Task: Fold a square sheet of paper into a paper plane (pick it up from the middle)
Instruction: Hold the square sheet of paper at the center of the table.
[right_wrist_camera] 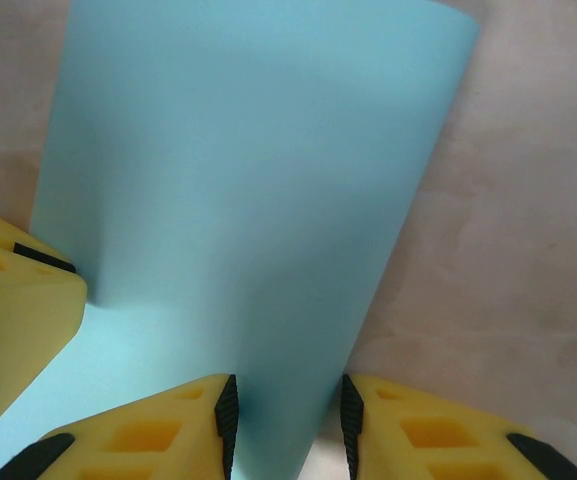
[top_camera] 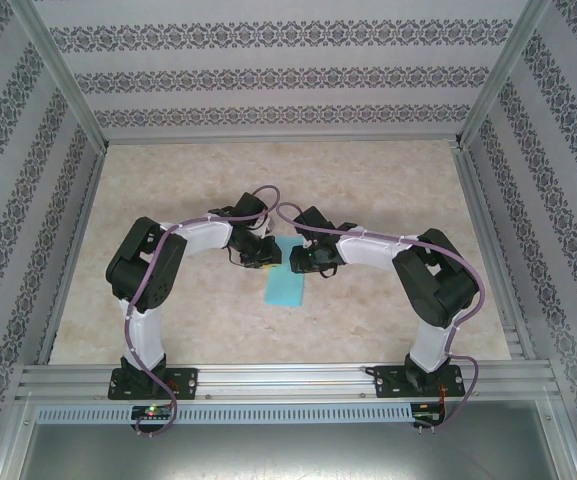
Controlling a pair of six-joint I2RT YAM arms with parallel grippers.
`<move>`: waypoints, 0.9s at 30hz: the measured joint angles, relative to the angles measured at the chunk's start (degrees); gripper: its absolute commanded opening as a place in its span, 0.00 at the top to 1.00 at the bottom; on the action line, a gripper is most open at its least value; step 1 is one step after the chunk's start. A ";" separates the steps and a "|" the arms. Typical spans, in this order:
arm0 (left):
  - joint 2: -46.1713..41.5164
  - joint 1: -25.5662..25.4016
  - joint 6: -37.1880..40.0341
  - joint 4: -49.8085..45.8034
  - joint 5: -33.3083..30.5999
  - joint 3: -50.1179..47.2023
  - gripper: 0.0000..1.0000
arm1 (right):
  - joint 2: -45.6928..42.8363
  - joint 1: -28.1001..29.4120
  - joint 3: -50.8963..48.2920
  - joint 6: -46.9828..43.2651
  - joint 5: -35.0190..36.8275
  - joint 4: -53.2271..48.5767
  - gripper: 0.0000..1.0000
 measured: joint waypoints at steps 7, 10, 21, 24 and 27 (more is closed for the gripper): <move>0.37 0.00 1.33 -0.02 -0.20 0.02 0.80 | -0.02 0.02 0.00 0.00 -0.07 0.09 0.58; 0.44 0.00 1.81 -0.09 -0.39 0.02 0.80 | -0.63 0.00 -0.07 0.02 -0.15 0.17 0.55; 0.70 0.00 3.30 -0.13 -0.39 0.13 0.80 | -13.18 -2.12 -6.34 5.40 -6.80 5.31 0.70; 0.74 0.00 3.48 -0.11 -0.37 0.13 0.80 | -13.31 -2.40 -8.11 9.22 -11.15 9.22 0.77; 0.74 0.00 3.50 -0.11 -0.37 0.13 0.80 | -11.63 -2.25 -8.81 12.52 -14.40 12.17 0.81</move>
